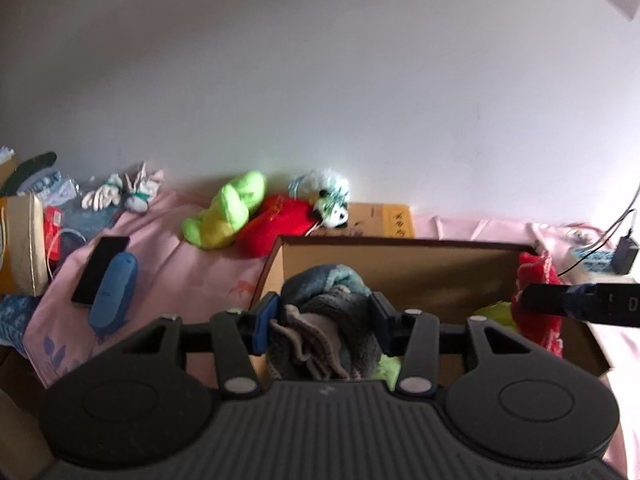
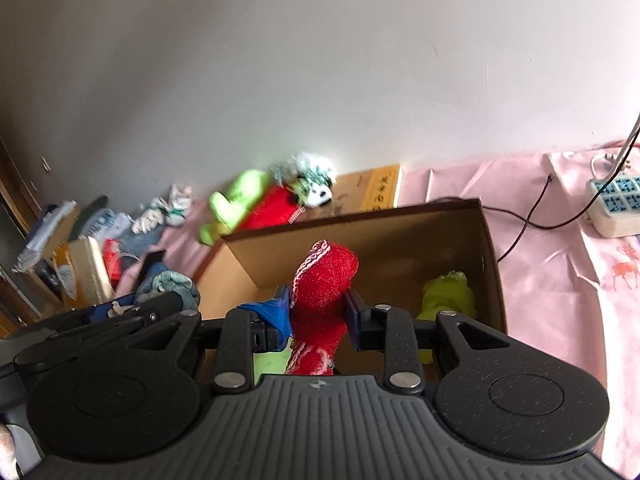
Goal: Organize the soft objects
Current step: 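Lift the grey socks with the left tool while the right tool carries the red bag to the box, then open the left tool over the box while the right tool releases the red bag inside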
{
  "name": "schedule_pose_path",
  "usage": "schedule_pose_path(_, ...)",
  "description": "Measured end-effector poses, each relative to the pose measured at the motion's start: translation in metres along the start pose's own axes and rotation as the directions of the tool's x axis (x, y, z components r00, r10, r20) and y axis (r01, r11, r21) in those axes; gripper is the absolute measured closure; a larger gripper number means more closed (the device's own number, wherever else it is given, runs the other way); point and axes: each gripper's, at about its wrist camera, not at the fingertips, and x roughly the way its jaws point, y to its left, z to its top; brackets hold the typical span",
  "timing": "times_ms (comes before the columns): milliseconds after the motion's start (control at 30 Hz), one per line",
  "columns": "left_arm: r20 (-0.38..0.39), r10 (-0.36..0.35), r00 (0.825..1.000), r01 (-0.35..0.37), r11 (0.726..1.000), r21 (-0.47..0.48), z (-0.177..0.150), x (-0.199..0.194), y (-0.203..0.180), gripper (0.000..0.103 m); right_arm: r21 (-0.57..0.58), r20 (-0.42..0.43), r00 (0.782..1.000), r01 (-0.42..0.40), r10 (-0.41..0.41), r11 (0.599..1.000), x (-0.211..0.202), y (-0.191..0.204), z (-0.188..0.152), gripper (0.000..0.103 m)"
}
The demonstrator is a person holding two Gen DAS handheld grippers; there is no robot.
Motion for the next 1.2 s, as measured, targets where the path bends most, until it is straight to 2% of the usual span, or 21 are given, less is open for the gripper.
schedule_pose_path(200, -0.073, 0.027, 0.997, -0.027, 1.000, -0.009, -0.013, 0.037, 0.005, 0.049, 0.009, -0.060, 0.997, 0.056, -0.055, 0.998, 0.024, -0.008, -0.004, 0.088)
schedule_pose_path(267, -0.078, 0.019, 0.997, -0.021, 1.000, -0.016, -0.015, 0.040, 0.008, 0.041, 0.002, -0.069, 0.995, 0.065, -0.065, 0.998, 0.028, -0.010, -0.005, 0.088)
schedule_pose_path(367, -0.071, 0.024, 0.997, -0.025, 1.000, -0.013, -0.016, 0.038, 0.009, 0.039, 0.006, -0.093, 0.993, 0.077, -0.076, 0.997, 0.033, -0.014, -0.004, 0.087)
schedule_pose_path(400, -0.070, 0.020, 0.997, -0.021, 1.000, -0.015, -0.016, 0.037, 0.009, 0.039, 0.013, -0.098, 0.994, 0.057, -0.055, 0.998, 0.033, -0.016, -0.004, 0.085)
schedule_pose_path(467, -0.064, 0.012, 0.998, -0.013, 1.000, -0.020, -0.017, 0.030, 0.009, 0.038, 0.074, -0.112, 0.994, -0.004, 0.012, 0.997, 0.033, -0.024, -0.002, 0.086)
schedule_pose_path(567, -0.049, 0.014, 0.999, -0.015, 1.000, -0.012, -0.019, 0.018, 0.008, 0.038, 0.037, -0.066, 0.996, 0.066, -0.063, 0.997, 0.024, -0.019, -0.003, 0.085)
schedule_pose_path(700, -0.028, 0.042, 0.999, -0.042, 0.999, 0.011, -0.024, -0.004, 0.004, 0.038, 0.090, -0.065, 0.998, 0.032, -0.027, 0.995, 0.010, -0.022, -0.002, 0.085)
schedule_pose_path(933, -0.047, 0.084, 0.995, -0.084, 0.996, 0.013, -0.028, -0.041, 0.002, 0.036, 0.043, -0.049, 0.999, 0.025, -0.023, 0.999, -0.020, -0.003, -0.013, 0.085)
schedule_pose_path(1200, -0.053, 0.170, 0.984, -0.166, 0.984, 0.060, -0.048, -0.087, -0.007, 0.033, -0.044, -0.019, 1.000, 0.004, -0.005, 0.999, -0.060, 0.028, -0.047, 0.085)
